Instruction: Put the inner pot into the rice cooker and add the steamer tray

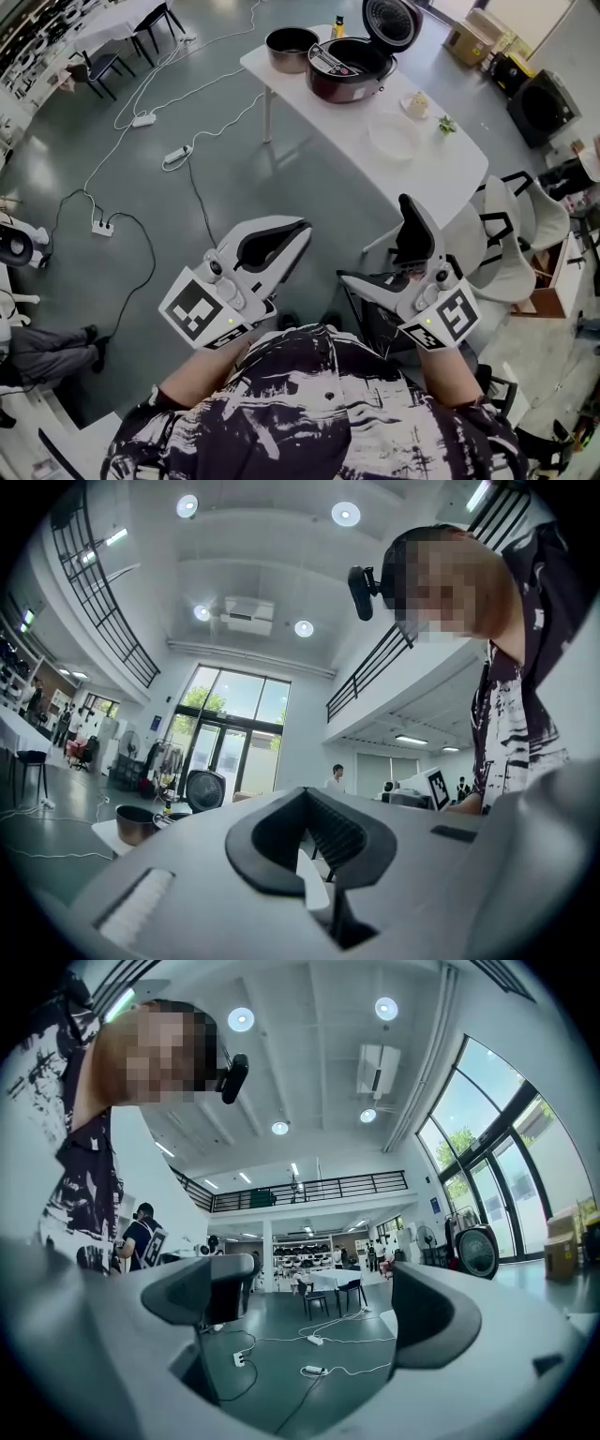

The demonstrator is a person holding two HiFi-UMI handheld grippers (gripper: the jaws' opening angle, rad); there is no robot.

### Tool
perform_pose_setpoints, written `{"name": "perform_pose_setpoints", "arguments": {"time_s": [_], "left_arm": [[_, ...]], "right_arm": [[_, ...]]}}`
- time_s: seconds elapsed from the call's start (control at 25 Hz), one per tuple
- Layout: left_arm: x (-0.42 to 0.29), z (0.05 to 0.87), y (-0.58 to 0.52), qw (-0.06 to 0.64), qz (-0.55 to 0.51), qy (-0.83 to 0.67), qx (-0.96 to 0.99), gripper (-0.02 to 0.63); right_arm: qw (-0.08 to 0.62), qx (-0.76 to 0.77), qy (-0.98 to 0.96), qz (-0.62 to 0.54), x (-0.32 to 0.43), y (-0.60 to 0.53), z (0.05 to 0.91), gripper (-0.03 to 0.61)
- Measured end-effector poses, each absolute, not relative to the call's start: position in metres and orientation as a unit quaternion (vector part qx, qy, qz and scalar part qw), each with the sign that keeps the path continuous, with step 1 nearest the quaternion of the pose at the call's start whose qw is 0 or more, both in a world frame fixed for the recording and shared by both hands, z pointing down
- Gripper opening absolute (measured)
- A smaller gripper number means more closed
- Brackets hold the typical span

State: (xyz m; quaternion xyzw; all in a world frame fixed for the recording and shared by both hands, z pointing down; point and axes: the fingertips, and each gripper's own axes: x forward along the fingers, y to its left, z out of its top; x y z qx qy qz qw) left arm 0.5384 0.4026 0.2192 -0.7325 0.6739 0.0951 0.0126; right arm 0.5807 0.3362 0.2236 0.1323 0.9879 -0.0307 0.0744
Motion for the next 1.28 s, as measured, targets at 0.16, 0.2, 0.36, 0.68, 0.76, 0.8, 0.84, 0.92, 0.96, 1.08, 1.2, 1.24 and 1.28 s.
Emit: {"name": "perform_pose_setpoints", "arguments": {"time_s": [0.16,0.2,0.36,0.68,0.76,0.8,0.84,0.92,0.96,1.08,1.2,1.24,1.28], "left_arm": [[0.516,0.224,0.408,0.011,0.098,0.672,-0.734,0.005],[0.509,0.225,0.407,0.011,0.100,0.673,-0.733,0.005],[0.485,0.228,0.396,0.008,0.102,0.675,-0.731,0.005],[0.427,0.234,0.347,0.013,0.090,0.692,-0.716,0.005],[0.409,0.232,0.327,0.014,0.087,0.697,-0.712,0.005],[0.401,0.231,0.317,0.016,0.085,0.699,-0.710,0.005],[0.393,0.231,0.308,0.018,0.084,0.701,-0.708,0.005],[0.379,0.230,0.291,0.022,0.083,0.705,-0.704,0.005],[0.371,0.230,0.284,0.023,0.082,0.707,-0.702,0.005],[0.345,0.230,0.268,0.017,0.079,0.713,-0.696,0.005],[0.318,0.230,0.258,0.012,0.075,0.715,-0.695,0.005],[0.307,0.229,0.256,0.011,0.075,0.715,-0.695,0.005],[0.296,0.229,0.255,0.010,0.076,0.715,-0.695,0.005]], "right_arm": [[0.069,0.125,0.989,-0.030,0.563,0.344,0.229,0.551],[0.066,0.124,0.990,-0.031,0.559,0.344,0.230,0.551],[0.056,0.122,0.991,-0.030,0.544,0.333,0.237,0.551],[0.064,0.140,0.987,-0.040,0.489,0.281,0.246,0.551],[0.066,0.150,0.986,-0.041,0.470,0.264,0.246,0.551],[0.067,0.156,0.985,-0.041,0.461,0.255,0.246,0.551],[0.067,0.161,0.984,-0.039,0.452,0.247,0.246,0.551],[0.067,0.173,0.982,-0.038,0.434,0.232,0.247,0.551],[0.067,0.179,0.981,-0.038,0.425,0.225,0.248,0.551],[0.064,0.190,0.979,-0.040,0.396,0.209,0.248,0.551],[0.060,0.194,0.978,-0.046,0.367,0.200,0.248,0.551],[0.059,0.194,0.978,-0.047,0.357,0.198,0.248,0.551],[0.057,0.194,0.978,-0.048,0.345,0.196,0.249,0.551]]}}
